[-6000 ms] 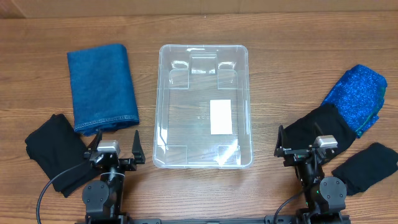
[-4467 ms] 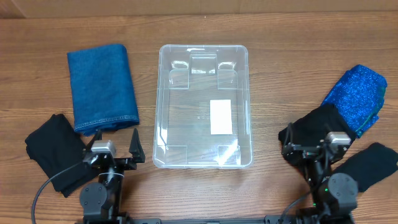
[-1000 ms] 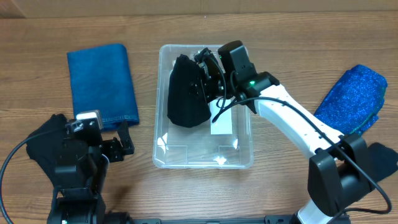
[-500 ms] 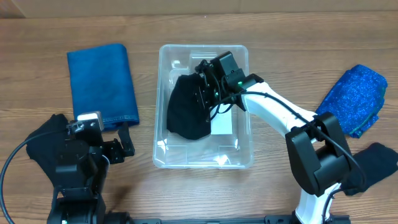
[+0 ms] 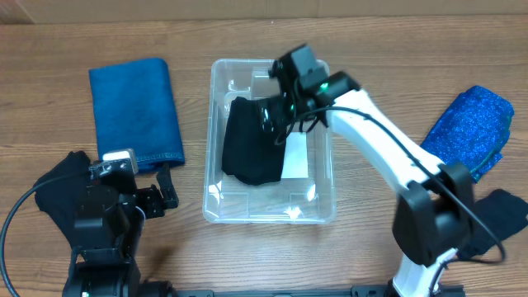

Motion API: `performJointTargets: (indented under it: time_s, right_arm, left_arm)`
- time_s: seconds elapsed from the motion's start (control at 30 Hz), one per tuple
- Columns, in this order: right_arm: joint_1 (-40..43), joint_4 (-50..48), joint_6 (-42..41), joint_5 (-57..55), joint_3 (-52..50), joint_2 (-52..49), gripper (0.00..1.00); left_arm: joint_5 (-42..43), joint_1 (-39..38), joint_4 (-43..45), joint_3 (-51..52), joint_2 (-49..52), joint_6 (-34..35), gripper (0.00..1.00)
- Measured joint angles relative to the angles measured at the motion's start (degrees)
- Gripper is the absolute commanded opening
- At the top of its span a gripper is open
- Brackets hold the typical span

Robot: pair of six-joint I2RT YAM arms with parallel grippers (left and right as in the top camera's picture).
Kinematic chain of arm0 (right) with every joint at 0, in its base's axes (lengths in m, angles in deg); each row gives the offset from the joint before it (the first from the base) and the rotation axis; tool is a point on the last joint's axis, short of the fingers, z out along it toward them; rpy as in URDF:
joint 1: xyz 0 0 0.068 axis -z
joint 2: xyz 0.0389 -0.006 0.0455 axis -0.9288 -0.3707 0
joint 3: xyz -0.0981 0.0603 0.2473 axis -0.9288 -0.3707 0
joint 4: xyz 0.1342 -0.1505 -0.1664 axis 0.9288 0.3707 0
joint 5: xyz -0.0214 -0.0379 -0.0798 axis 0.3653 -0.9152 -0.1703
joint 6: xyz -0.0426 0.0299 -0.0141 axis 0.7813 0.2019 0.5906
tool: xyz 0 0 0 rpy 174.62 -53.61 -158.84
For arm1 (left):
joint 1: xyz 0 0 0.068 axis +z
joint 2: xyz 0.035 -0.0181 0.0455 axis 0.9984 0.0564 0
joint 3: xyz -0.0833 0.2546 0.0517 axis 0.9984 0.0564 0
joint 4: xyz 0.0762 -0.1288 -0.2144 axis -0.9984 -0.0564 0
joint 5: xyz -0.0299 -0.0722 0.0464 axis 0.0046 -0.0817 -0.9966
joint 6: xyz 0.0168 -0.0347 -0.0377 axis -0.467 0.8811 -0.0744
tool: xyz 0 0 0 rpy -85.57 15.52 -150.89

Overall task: Pack container
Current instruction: 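Carry the black cloth into the bin's left half and release, then move the right gripper back and grasp the second black cloth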

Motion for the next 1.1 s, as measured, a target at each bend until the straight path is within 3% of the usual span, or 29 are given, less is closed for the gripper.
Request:
performJointTargets:
  time_s: [0.1, 0.2, 0.4, 0.47, 0.7, 0.77, 0.9, 1.1]
  right_arm:
    - [2.3, 6.9, -2.7, -3.1, 7.5, 5.8, 1.0]
    - [10.8, 12.3, -10.0, -6.3, 10.3, 13.5, 1.0]
    - [40.5, 33.1, -21.7, -7.4, 10.5, 17.7, 1.0]
    - [49.7, 34.6, -21.6, -5.3, 9.1, 17.9, 1.0]
    - [70.7, 28.3, -20.1, -1.6, -9.9, 31.3, 1.0]
    - [79.5, 23.6, -20.1, -1.0, -22.1, 36.2, 1.0]
    - [91.4, 12.9, -19.7, 1.7, -39.3, 35.1, 1.0]
    - [100.1, 1.2, -19.5, 5.4, -52.0, 35.0, 1.0]
  left_arm:
    - [0.0, 0.0, 0.0, 0.0, 0.0, 0.0, 1.0]
    - [-0.2, 0.0, 0.0, 0.0, 0.0, 0.0, 1.0]
    - [-0.2, 0.0, 0.0, 0.0, 0.0, 0.0, 1.0]
    - [-0.2, 0.0, 0.0, 0.0, 0.0, 0.0, 1.0]
    - [-0.2, 0.0, 0.4, 0.0, 0.0, 0.0, 1.0]
    - [-0.2, 0.0, 0.5, -0.1, 0.0, 0.0, 1.0]
    - [-0.2, 0.0, 0.4, -0.1, 0.0, 0.0, 1.0]
    - [-0.2, 0.0, 0.4, -0.1, 0.0, 0.0, 1.0]
